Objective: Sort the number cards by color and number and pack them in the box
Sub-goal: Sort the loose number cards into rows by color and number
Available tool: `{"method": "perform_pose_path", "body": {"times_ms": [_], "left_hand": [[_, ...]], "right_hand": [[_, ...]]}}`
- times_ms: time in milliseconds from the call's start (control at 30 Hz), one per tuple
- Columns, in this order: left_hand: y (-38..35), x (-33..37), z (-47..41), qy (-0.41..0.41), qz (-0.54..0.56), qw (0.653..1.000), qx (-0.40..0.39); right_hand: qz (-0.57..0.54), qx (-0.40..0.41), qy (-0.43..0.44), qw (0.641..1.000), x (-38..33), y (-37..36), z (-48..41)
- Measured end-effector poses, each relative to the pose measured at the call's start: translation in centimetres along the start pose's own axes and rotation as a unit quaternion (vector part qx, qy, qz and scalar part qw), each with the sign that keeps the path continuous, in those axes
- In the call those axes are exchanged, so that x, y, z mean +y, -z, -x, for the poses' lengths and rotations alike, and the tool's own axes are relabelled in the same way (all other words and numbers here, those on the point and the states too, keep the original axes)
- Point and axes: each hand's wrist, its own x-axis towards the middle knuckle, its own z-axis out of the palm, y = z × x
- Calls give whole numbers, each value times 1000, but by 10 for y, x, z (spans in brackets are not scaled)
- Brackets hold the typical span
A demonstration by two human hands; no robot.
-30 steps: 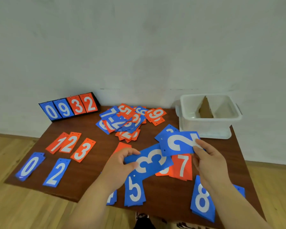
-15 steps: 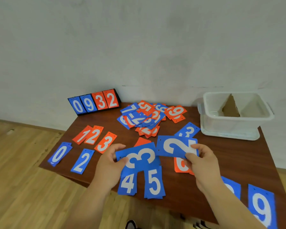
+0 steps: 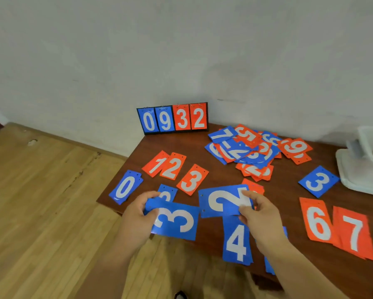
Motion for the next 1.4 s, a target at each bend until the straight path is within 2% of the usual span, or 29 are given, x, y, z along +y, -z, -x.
{"method": "perform_pose_path", "body": {"times_ms": [233,333,433,567,700,867,967,1067,1167,1200,1233,1300,1333,1400], "left_hand": [[99,-63,-37,39,28,999,7],[112,-76,-51,48,26,998,18],[104,-89,-62,63,18,998,-5],[81,-92,-77,40,-9,997,-66],[48,-81,-107,5,-60,983,-174],[-15,-68,-151,-79,-184,930,-308],[-54,-74,-173,-102,-252,897,-350],[-84,-77,-181,-152,-315,877,-331],[-97,-83,-180,-237,-407,854,-222],[-97,-83,-177,-238,-390,867,-198],[-96,-82,-172,-213,-340,896,-192],[-87,-71,-158,-89,-155,962,-207],[-82,-62,-150,-10,-55,974,-219],[-76,-46,-138,110,76,963,-235]], "right_hand": [[-5,16,-35,999,8,-101,-4],[47,40,-49,997,8,-117,-11],[80,56,-61,993,11,-118,-20],[78,77,-65,992,13,-116,-33],[66,78,-81,991,15,-116,-43],[58,112,-103,987,20,-96,-53],[55,133,-110,984,27,-82,-59],[46,150,-129,979,34,-70,-62],[55,142,-135,979,41,-69,-62],[55,136,-137,980,43,-70,-61],[51,130,-137,981,45,-73,-61],[31,116,-133,984,45,-84,-59],[22,106,-129,986,43,-93,-58],[18,87,-128,988,38,-114,-57]]}}
